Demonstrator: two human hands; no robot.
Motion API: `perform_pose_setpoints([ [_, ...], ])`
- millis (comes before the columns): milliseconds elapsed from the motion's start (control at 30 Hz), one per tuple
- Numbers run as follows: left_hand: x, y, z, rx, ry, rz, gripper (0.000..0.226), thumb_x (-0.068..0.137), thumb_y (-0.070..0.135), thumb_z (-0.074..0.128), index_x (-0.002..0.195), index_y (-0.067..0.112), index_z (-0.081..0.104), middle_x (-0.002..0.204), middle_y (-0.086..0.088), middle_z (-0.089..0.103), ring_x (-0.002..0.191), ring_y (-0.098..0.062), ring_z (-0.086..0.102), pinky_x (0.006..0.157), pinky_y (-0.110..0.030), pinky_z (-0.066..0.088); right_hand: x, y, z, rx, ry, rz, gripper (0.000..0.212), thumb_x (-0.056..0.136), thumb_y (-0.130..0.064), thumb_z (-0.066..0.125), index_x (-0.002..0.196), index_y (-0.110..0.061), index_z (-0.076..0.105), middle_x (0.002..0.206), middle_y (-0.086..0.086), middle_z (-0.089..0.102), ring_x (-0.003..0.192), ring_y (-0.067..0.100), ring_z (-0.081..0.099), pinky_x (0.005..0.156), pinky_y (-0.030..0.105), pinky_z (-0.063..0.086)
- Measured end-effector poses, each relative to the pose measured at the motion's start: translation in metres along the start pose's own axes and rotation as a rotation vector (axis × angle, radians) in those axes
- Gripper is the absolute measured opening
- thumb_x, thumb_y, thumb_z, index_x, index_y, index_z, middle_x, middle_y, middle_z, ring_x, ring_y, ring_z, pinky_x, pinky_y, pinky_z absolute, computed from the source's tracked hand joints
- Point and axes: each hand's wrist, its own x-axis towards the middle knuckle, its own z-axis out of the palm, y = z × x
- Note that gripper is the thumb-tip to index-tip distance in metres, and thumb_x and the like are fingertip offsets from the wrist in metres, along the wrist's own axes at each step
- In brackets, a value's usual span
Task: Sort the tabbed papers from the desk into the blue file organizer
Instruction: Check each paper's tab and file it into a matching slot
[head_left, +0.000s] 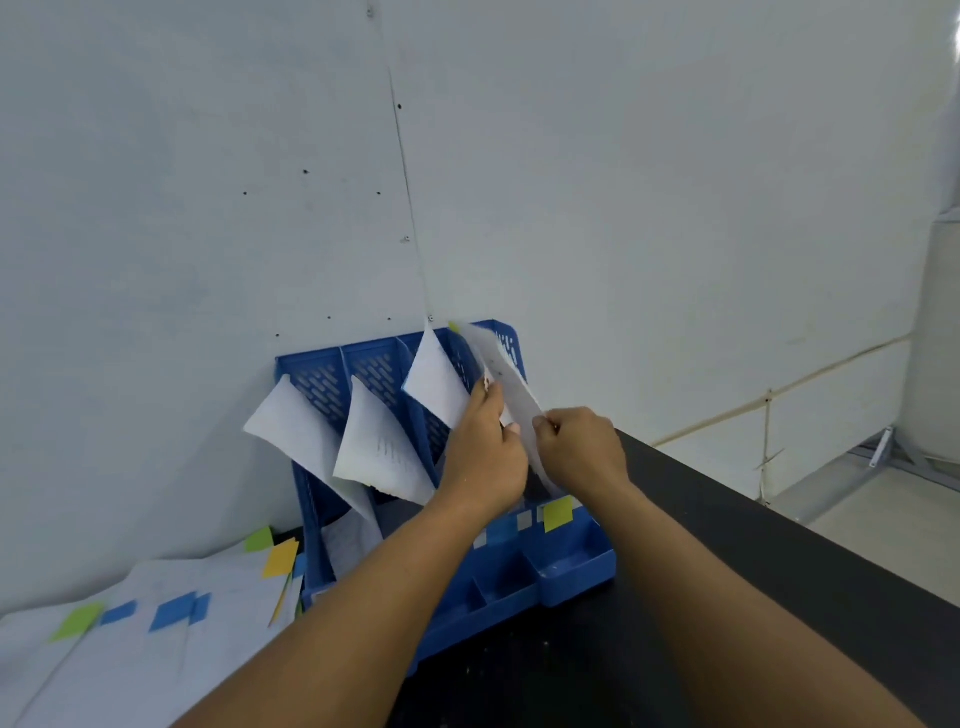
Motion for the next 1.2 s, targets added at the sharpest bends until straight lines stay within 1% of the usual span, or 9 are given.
perform_pose_setpoints([
  [133, -0.002, -0.005, -0.005, -0.023, -0.027, -0.010, 0.031, 0.097, 0.010, 0.043, 0.128, 0.012, 0.048, 0.128, 0.000, 0.050, 0.101, -0.018, 0.054, 0.084, -0.023, 0.042, -0.002, 0.008, 0.006, -0.079, -0.121, 0.038, 0.038, 0.099, -0.032, 0.047, 0.065, -0.020, 0.057, 0.068, 0.001, 0.058, 0.068, 0.025, 0.058, 0.055, 0.028, 0.041],
  [267, -0.009, -0.007, -0.014, -0.094, -0.064, 0.018, 0.038, 0.097, 0.009, 0.046, 0.127, 0.029, 0.057, 0.155, 0.007, 0.027, 0.139, -0.016, 0.036, 0.110, -0.032, 0.037, -0.006, 0.008, 0.003, -0.064, -0.100, 0.035, 0.025, 0.096, -0.026, 0.047, 0.109, -0.022, 0.068, 0.091, 0.005, 0.068, 0.076, 0.024, 0.062, 0.063, 0.035, 0.053],
  [367, -0.027, -0.008, -0.022, -0.144, -0.049, 0.033, 0.030, 0.095, 0.013, 0.053, 0.115, 0.035, 0.061, 0.152, 0.004, 0.035, 0.137, -0.012, 0.039, 0.107, -0.028, 0.039, -0.014, 0.002, -0.001, -0.018, -0.043, 0.051, 0.036, 0.094, -0.016, 0.048, 0.129, -0.021, 0.056, 0.108, 0.011, 0.067, 0.085, 0.027, 0.060, 0.068, 0.036, 0.052],
  [433, -0.047, -0.013, -0.029, -0.175, -0.018, 0.037, 0.025, 0.093, 0.018, 0.058, 0.109, 0.037, 0.063, 0.133, 0.008, 0.056, 0.120, -0.002, 0.051, 0.101, -0.026, 0.045, -0.025, -0.002, 0.000, 0.018, 0.078, 0.035, 0.049, 0.092, -0.012, 0.050, 0.140, -0.018, 0.048, 0.120, 0.013, 0.064, 0.099, 0.032, 0.057, 0.079, 0.041, 0.052],
  [567, -0.097, -0.030, -0.053, -0.151, -0.009, 0.017, 0.015, 0.092, 0.023, 0.063, 0.100, 0.036, 0.067, 0.097, 0.017, 0.070, 0.093, 0.005, 0.063, 0.080, -0.012, 0.050, -0.057, -0.026, 0.006, 0.132, 0.303, -0.096, 0.048, 0.093, -0.013, 0.056, 0.141, -0.015, 0.051, 0.133, 0.009, 0.056, 0.116, 0.029, 0.048, 0.091, 0.035, 0.042],
  [700, -0.144, -0.057, -0.090, -0.140, 0.008, -0.067, 0.014, 0.091, 0.019, 0.065, 0.100, 0.027, 0.072, 0.094, 0.014, 0.072, 0.089, 0.004, 0.066, 0.080, -0.013, 0.052, -0.101, -0.072, 0.021, 0.369, 0.343, -0.266, 0.029, 0.097, -0.015, 0.059, 0.125, -0.016, 0.064, 0.105, -0.001, 0.067, 0.093, 0.013, 0.060, 0.078, 0.025, 0.047],
  [867, -0.199, -0.101, -0.149, -0.013, 0.116, -0.219, 0.015, 0.089, 0.017, 0.067, 0.100, 0.026, 0.073, 0.093, 0.016, 0.071, 0.086, 0.005, 0.065, 0.077, -0.009, 0.050, -0.163, -0.125, 0.064, 0.513, 0.122, -0.337, 0.014, 0.096, -0.017, 0.061, 0.103, -0.023, 0.072, 0.061, -0.012, 0.060, 0.057, 0.007, 0.058, 0.052, 0.013, 0.042],
  [967, -0.230, -0.126, -0.179, 0.132, 0.182, -0.297, 0.015, 0.088, 0.021, 0.068, 0.099, 0.031, 0.071, 0.093, 0.020, 0.070, 0.088, 0.006, 0.063, 0.082, -0.014, 0.051, -0.189, -0.140, 0.098, 0.486, -0.112, -0.255, 0.016, 0.096, -0.021, 0.059, 0.105, -0.024, 0.072, 0.069, -0.012, 0.065, 0.061, 0.004, 0.060, 0.057, 0.024, 0.051],
  [1200, -0.284, -0.158, -0.213, 0.459, 0.273, -0.427, 0.021, 0.088, 0.028, 0.067, 0.108, 0.031, 0.068, 0.109, 0.018, 0.064, 0.104, -0.005, 0.057, 0.094, -0.020, 0.042, -0.231, -0.150, 0.154, 0.241, -0.501, -0.181, 0.019, 0.098, -0.032, 0.057, 0.109, -0.030, 0.071, 0.101, -0.014, 0.070, 0.084, 0.001, 0.061, 0.068, 0.010, 0.047],
])
